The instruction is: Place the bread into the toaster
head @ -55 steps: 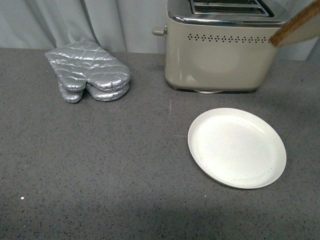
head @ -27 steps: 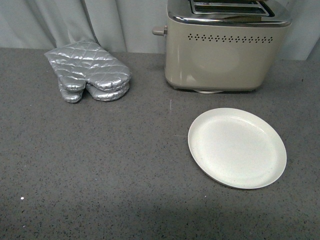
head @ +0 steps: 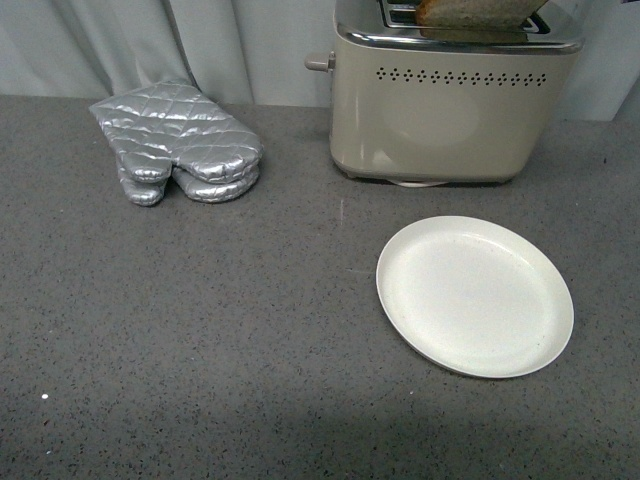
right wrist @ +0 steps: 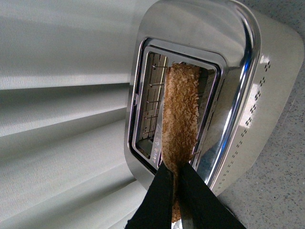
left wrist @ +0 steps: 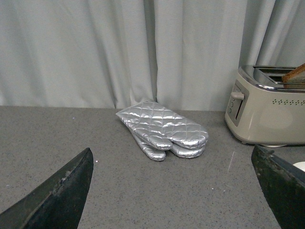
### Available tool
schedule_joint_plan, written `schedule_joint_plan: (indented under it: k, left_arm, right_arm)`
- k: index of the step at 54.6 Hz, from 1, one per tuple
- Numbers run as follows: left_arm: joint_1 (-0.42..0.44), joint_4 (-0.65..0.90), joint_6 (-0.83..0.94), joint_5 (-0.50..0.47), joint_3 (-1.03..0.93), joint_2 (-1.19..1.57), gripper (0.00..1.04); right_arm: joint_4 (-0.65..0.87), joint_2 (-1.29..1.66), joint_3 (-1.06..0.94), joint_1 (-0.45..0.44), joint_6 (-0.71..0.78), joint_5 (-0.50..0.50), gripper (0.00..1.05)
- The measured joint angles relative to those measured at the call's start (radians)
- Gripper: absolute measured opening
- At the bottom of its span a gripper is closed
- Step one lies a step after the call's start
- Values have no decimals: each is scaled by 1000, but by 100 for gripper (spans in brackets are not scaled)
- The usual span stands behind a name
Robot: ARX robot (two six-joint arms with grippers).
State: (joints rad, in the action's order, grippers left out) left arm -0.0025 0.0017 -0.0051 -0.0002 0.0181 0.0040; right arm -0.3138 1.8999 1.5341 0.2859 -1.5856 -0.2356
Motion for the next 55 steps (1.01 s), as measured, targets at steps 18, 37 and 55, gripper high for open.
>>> schedule_joint_plan:
  k: [18,37,55]
  left_arm:
    - [0,0,0,0,0,0,98]
    - [0,0,0,0,0,0,98]
    - [0,0,0,0,0,0,98]
  right_arm:
    - [2,103,128,2,169,-5,32]
    - [538,-118,-191,29,1078,-209,92]
    - [596,-488,-686,-84,1573,-92,95]
